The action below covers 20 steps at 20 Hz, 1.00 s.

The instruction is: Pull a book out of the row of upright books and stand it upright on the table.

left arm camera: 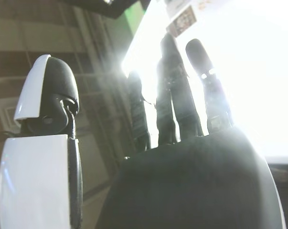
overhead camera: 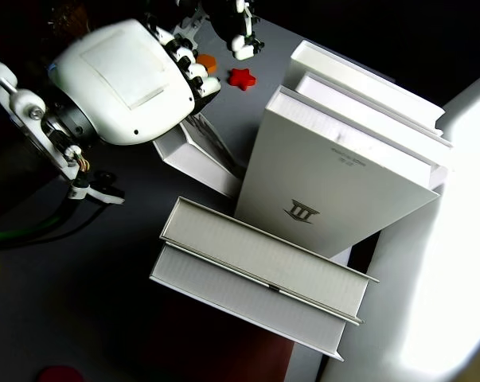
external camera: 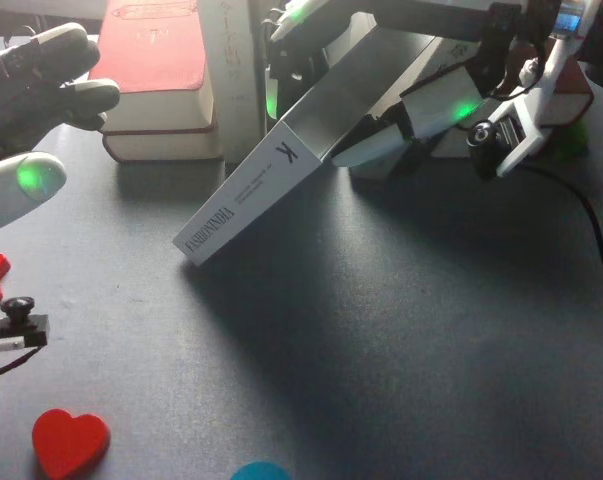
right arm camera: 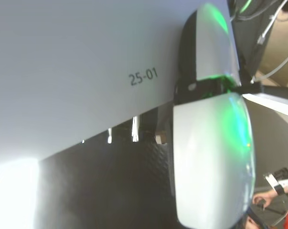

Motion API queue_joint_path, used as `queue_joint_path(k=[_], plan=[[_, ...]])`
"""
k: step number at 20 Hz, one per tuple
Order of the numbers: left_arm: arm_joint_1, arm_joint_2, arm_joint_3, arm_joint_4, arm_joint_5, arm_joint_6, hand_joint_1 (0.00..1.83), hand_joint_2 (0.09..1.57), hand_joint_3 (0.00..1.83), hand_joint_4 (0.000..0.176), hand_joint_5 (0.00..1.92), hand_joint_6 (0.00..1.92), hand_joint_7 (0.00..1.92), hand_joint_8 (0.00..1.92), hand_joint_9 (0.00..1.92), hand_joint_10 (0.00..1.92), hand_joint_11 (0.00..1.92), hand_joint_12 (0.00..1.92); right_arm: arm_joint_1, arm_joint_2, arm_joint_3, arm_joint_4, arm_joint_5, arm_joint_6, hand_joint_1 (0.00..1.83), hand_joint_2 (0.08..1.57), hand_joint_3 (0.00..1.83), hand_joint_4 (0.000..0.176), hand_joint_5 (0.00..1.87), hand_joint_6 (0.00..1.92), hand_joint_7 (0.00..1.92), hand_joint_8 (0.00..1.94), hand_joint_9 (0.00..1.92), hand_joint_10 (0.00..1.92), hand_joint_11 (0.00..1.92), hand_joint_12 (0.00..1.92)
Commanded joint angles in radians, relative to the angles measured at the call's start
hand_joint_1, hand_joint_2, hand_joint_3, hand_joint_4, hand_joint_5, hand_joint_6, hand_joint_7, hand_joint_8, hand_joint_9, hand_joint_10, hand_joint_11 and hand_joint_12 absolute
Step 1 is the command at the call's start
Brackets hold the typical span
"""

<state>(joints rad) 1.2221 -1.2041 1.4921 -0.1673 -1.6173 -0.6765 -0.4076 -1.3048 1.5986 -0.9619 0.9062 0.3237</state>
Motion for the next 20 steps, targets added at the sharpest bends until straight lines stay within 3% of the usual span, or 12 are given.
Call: queue_joint_path(k=[1,3,4,5,6,7,11,14,16,17,18,20], plan=[[-0.004,0.011,-0.005,-0.027,-0.117,-0.010,0.98,1.10,0.01,0.063,0.52,0.01,0.39,0.00,0.50,0.27,0.10,1.33,-0.004,-0.005,0.002,0.035,0.013,0.004,1.35,1.17,0.00,0.000,0.91,1.15,0.80,1.12,0.76,1.43,0.62,1.53],[-0.003,0.010,-0.006,-0.027,-0.117,-0.010,0.96,1.13,0.01,0.066,0.47,0.00,0.34,0.00,0.47,0.26,0.06,1.34,-0.004,0.001,-0.011,0.029,0.018,0.004,1.35,1.20,0.00,0.000,0.82,1.24,0.74,1.24,0.76,1.45,0.52,1.57],[-0.004,0.010,-0.008,-0.026,-0.117,-0.010,0.96,1.13,0.01,0.072,0.46,0.00,0.34,0.00,0.46,0.27,0.07,1.32,-0.004,0.008,-0.022,0.025,0.020,0.004,1.40,1.06,0.00,0.000,0.67,0.79,0.65,0.87,0.61,1.14,0.43,1.54],[-0.003,0.010,-0.009,-0.025,-0.117,-0.010,0.96,1.14,0.01,0.073,0.47,0.00,0.36,0.01,0.48,0.28,0.09,1.32,-0.004,0.015,-0.035,0.021,0.023,0.000,1.27,1.01,0.00,0.032,0.35,0.34,0.33,0.35,0.24,0.66,0.09,1.38],[-0.002,0.010,-0.010,-0.026,-0.117,-0.010,0.96,1.13,0.01,0.071,0.48,0.01,0.38,0.01,0.49,0.29,0.11,1.32,-0.004,0.021,-0.045,0.021,0.023,-0.014,1.02,0.87,0.00,0.147,0.07,0.07,0.07,0.07,0.05,0.13,0.02,0.46],[0.001,0.009,-0.011,-0.026,-0.117,-0.010,0.97,1.13,0.01,0.065,0.48,0.01,0.38,0.01,0.49,0.29,0.11,1.32,-0.004,0.027,-0.052,0.021,0.023,-0.022,0.84,0.79,0.00,0.170,0.01,0.01,0.01,0.01,0.01,0.03,0.00,0.09],[0.000,0.009,-0.012,-0.026,-0.117,-0.010,0.99,1.13,0.00,0.068,0.48,0.00,0.38,0.01,0.48,0.31,0.08,1.35,-0.004,0.046,-0.069,0.022,0.023,-0.022,0.68,0.72,0.00,0.176,0.00,0.00,0.00,0.00,0.00,0.00,0.00,0.00],[0.001,0.004,-0.013,-0.027,-0.117,-0.010,0.99,1.13,0.00,0.064,0.49,0.01,0.41,0.02,0.49,0.33,0.09,1.39,-0.004,0.063,-0.082,0.022,0.025,-0.016,0.74,0.75,0.00,0.176,0.00,0.00,0.00,0.00,0.00,0.00,0.00,0.00],[0.001,0.007,-0.024,-0.027,-0.118,-0.010,0.98,1.12,0.00,0.067,0.48,0.00,0.39,0.01,0.49,0.33,0.10,1.38,-0.006,0.096,-0.117,0.021,0.034,0.015,0.60,0.81,0.01,0.176,0.00,0.00,0.00,0.00,0.00,0.00,0.00,0.00],[0.004,0.008,-0.030,-0.028,-0.118,-0.010,0.97,1.13,0.00,0.064,0.46,0.00,0.37,0.00,0.47,0.33,0.11,1.35,-0.014,0.116,-0.139,0.025,0.041,0.016,0.60,0.92,0.02,0.135,0.00,0.00,0.00,0.00,0.00,0.00,0.00,0.00],[0.009,0.008,-0.033,-0.031,-0.118,-0.010,0.95,1.13,0.00,0.072,0.44,0.00,0.37,0.00,0.47,0.32,0.13,1.31,-0.024,0.134,-0.158,0.035,0.053,0.016,0.61,0.95,0.02,0.168,0.00,0.00,0.00,0.00,0.00,0.00,0.00,0.00],[0.015,0.006,-0.035,-0.041,-0.118,-0.010,0.95,1.13,0.00,0.070,0.46,0.01,0.39,0.01,0.48,0.32,0.09,1.34,-0.039,0.169,-0.189,0.070,0.085,0.008,0.48,0.97,0.02,0.176,0.00,0.00,0.00,0.00,0.00,0.00,0.00,0.00]])
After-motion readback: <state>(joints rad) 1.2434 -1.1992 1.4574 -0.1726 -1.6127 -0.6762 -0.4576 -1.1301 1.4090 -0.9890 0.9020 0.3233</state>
